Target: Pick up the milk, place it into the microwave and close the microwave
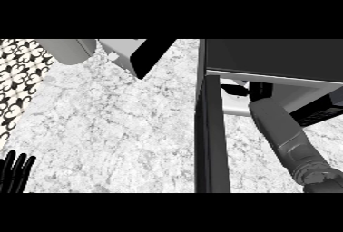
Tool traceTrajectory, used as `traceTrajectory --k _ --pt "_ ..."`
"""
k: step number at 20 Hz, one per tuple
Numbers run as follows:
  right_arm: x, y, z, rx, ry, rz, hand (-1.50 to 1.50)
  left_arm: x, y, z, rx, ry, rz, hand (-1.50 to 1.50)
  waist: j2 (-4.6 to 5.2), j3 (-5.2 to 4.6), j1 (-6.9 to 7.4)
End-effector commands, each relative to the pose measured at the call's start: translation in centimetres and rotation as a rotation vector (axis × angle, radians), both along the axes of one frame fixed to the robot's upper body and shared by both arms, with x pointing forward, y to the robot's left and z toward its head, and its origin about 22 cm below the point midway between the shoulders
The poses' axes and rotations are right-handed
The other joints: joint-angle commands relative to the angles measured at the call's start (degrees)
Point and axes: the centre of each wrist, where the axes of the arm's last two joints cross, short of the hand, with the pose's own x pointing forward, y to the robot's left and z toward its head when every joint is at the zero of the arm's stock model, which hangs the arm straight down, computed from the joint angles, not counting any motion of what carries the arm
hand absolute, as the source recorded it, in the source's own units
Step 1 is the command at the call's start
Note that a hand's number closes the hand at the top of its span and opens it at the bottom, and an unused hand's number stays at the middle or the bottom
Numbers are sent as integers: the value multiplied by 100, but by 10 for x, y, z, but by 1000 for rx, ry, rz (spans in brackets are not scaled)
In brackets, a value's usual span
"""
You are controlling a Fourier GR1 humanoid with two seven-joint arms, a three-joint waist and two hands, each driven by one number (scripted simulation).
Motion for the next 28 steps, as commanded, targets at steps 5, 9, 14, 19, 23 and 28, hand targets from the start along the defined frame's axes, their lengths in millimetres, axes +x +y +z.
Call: traceTrajectory --k 5,9,14,19,23,28 --pt "-8 13 -14 20 0 30 -150 -9 -6 4 -2 -11 18 -150 -85 -2 -109" --pt "-9 -14 -12 66 2 36 -150 -12 -6 -2 1 -19 12 -150 -90 -4 -170" --pt "-17 -30 -19 101 7 93 -150 -18 -9 -4 6 -11 20 -150 -130 -6 -273" --pt "-20 -38 -21 215 2 178 -150 -26 -13 -4 15 -11 29 -150 -163 -9 -337" --pt "-42 -39 -49 279 9 249 -150 -40 -19 5 -2 12 -7 -150 -194 -10 -395" --pt "-53 0 -67 389 22 267 -150 -35 -32 10 24 29 -15 -150 -246 -19 -531"
